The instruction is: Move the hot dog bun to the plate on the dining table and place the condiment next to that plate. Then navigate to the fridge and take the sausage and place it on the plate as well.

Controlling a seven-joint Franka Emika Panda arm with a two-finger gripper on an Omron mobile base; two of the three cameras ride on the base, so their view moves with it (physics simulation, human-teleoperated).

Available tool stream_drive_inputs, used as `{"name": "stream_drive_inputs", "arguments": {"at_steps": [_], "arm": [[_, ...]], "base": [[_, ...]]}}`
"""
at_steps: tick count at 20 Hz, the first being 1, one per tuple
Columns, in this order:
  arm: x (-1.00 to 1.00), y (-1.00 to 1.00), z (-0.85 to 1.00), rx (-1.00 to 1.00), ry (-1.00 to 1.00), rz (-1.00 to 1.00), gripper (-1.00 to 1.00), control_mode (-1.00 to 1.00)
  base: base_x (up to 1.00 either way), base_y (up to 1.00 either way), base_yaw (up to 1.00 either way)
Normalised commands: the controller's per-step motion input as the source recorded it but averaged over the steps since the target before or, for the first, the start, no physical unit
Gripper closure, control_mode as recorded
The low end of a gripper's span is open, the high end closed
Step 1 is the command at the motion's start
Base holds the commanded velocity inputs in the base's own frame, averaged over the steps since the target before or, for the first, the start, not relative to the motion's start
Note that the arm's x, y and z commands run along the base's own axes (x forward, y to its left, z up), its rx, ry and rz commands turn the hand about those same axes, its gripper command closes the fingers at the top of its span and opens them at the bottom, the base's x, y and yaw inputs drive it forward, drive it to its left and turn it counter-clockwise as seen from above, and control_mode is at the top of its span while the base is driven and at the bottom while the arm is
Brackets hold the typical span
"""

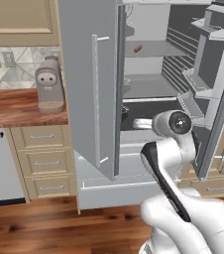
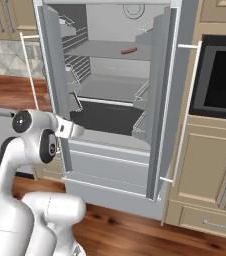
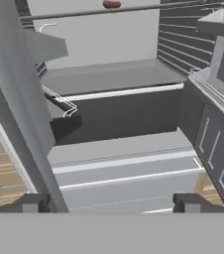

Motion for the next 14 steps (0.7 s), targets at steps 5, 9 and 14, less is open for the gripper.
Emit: {"name": "stream_drive_inputs", "arguments": {"at_steps": [5, 9, 14], "arm": [[1.0, -0.35, 0.0, 0.09, 0.0, 0.0, -1.0, -1.0], [1.0, 0.12, 0.0, 0.01, 0.0, 0.0, -1.0, -1.0], [1.0, 0.02, 0.0, 0.06, 0.06, 0.0, -1.0, -1.0]], "base": [[0.0, 0.0, 0.0], [0.0, 0.0, 0.0], [0.0, 0.0, 0.0]]}}
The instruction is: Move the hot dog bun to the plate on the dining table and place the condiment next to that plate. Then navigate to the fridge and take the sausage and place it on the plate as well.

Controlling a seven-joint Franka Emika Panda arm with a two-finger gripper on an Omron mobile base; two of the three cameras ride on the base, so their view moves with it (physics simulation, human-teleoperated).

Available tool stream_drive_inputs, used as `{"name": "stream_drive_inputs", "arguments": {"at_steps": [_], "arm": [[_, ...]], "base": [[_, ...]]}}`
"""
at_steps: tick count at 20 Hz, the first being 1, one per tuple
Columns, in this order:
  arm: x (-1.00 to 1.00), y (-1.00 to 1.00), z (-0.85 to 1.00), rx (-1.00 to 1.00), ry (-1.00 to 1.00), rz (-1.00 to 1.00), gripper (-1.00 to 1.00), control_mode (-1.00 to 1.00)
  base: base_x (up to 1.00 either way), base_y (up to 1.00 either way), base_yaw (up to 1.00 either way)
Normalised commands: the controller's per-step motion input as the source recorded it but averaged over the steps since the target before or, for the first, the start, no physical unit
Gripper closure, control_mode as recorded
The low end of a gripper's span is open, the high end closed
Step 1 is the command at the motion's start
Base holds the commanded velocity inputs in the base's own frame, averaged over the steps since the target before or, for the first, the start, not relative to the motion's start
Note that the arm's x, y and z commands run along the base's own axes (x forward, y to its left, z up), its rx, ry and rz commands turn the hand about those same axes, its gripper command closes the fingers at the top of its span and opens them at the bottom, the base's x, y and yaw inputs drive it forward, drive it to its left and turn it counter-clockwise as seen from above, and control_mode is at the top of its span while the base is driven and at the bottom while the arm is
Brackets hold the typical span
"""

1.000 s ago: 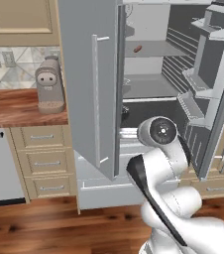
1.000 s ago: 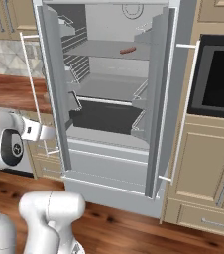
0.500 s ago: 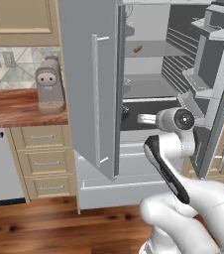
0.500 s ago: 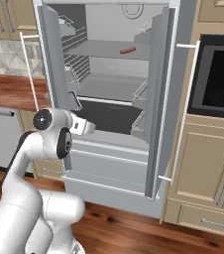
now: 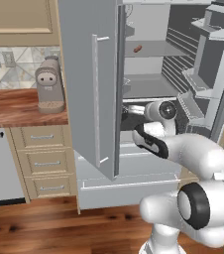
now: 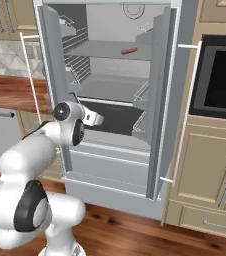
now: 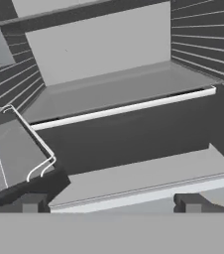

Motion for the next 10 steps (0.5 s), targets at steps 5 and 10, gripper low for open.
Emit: {"name": "stream_drive_inputs", "arguments": {"at_steps": [5, 10], "arm": [[0.92, 0.0, 0.04, 0.12, 0.06, 0.0, -1.0, -1.0], [0.79, 0.06, 0.07, 0.09, 0.03, 0.0, -1.0, -1.0]], "base": [[0.0, 0.0, 0.0], [0.0, 0.0, 0.0]]}}
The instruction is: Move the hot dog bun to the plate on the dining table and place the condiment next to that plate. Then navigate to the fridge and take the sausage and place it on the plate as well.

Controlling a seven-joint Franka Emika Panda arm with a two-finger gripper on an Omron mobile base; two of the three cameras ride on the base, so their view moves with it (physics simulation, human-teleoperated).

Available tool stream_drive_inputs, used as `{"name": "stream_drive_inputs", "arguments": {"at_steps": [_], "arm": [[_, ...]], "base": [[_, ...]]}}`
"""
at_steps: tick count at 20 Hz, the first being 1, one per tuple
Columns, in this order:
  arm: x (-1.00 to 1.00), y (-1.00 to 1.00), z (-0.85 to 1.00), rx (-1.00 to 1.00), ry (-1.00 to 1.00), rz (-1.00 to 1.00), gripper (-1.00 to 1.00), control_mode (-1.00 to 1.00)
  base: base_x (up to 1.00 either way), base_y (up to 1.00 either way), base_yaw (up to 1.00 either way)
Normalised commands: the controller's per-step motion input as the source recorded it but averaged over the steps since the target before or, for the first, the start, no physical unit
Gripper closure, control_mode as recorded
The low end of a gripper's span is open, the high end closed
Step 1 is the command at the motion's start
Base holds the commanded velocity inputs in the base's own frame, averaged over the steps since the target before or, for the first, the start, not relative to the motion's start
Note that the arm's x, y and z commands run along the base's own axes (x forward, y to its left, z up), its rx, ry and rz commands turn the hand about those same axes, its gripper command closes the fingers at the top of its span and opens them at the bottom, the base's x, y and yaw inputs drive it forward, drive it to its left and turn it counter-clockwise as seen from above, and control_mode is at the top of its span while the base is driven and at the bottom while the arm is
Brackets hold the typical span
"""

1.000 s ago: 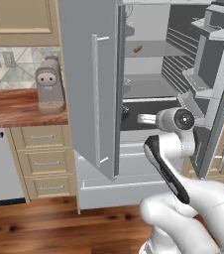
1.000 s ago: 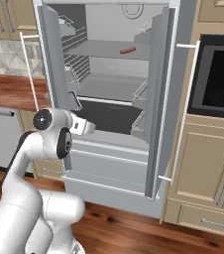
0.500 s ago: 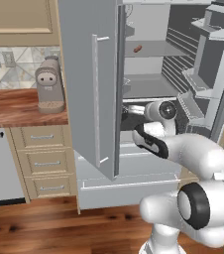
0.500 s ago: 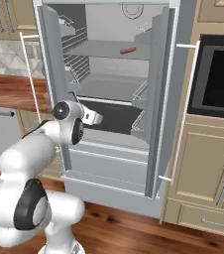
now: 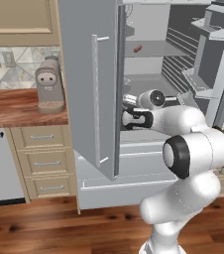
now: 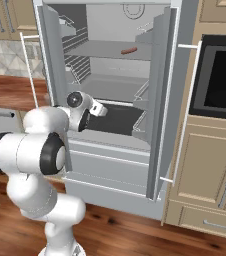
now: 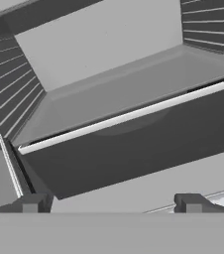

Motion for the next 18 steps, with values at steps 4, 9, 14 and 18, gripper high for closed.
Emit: {"name": "stream_drive_inputs", "arguments": {"at_steps": [4, 9, 14, 18], "arm": [[0.45, 0.31, 0.11, 0.03, 0.02, 0.0, -1.0, -1.0], [0.24, 0.53, 0.21, 0.0, 0.02, 0.0, -1.0, -1.0], [-0.52, 0.83, 0.28, 0.0, 0.0, 0.0, -1.0, -1.0], [-1.0, 0.88, 0.39, 0.0, 0.0, 0.0, -1.0, -1.0]], "base": [[0.0, 0.0, 0.0], [0.0, 0.0, 0.0], [0.0, 0.0, 0.0], [0.0, 0.0, 0.0]]}}
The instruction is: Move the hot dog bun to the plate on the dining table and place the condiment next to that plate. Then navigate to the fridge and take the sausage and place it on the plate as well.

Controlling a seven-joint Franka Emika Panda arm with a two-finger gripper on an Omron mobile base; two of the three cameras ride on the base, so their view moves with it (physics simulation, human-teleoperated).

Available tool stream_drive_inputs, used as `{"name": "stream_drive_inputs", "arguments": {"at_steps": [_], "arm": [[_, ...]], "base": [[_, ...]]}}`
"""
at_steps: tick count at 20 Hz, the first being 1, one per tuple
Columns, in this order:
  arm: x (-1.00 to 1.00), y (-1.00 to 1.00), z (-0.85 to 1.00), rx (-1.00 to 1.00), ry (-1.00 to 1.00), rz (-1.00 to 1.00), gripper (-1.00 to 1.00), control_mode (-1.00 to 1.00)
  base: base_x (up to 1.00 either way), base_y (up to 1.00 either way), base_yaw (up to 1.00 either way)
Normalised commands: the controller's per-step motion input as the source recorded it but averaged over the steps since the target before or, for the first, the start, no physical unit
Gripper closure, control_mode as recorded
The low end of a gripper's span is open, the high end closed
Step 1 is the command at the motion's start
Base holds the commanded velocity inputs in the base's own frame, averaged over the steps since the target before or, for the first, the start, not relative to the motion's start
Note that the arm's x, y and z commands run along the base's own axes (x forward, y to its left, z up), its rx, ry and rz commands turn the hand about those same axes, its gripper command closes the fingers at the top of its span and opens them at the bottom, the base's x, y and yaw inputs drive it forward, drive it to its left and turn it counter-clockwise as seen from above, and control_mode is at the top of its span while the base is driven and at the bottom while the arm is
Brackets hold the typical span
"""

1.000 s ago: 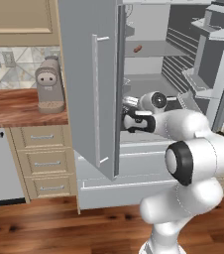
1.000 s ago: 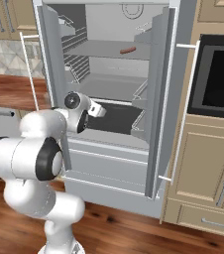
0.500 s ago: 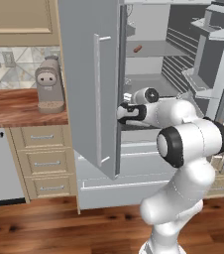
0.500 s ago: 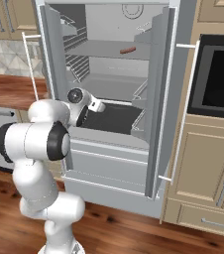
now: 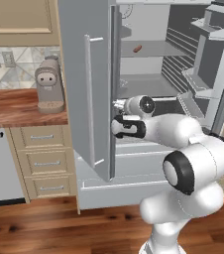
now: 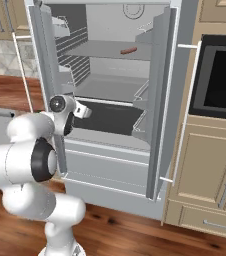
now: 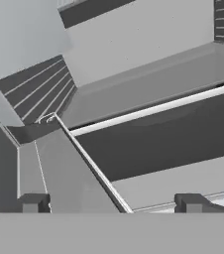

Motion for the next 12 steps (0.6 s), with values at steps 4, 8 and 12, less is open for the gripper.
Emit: {"name": "stream_drive_inputs", "arguments": {"at_steps": [4, 8, 12], "arm": [[-0.71, 0.99, 0.51, 0.0, 0.0, 0.0, -1.0, -1.0], [-0.09, 1.0, 0.59, 0.0, 0.03, 0.02, -1.0, -1.0], [0.14, 1.0, 0.48, 0.0, 0.19, 0.1, -1.0, -1.0]], "base": [[0.0, 0.0, 0.0], [0.0, 0.0, 0.0], [0.0, 0.0, 0.0]]}}
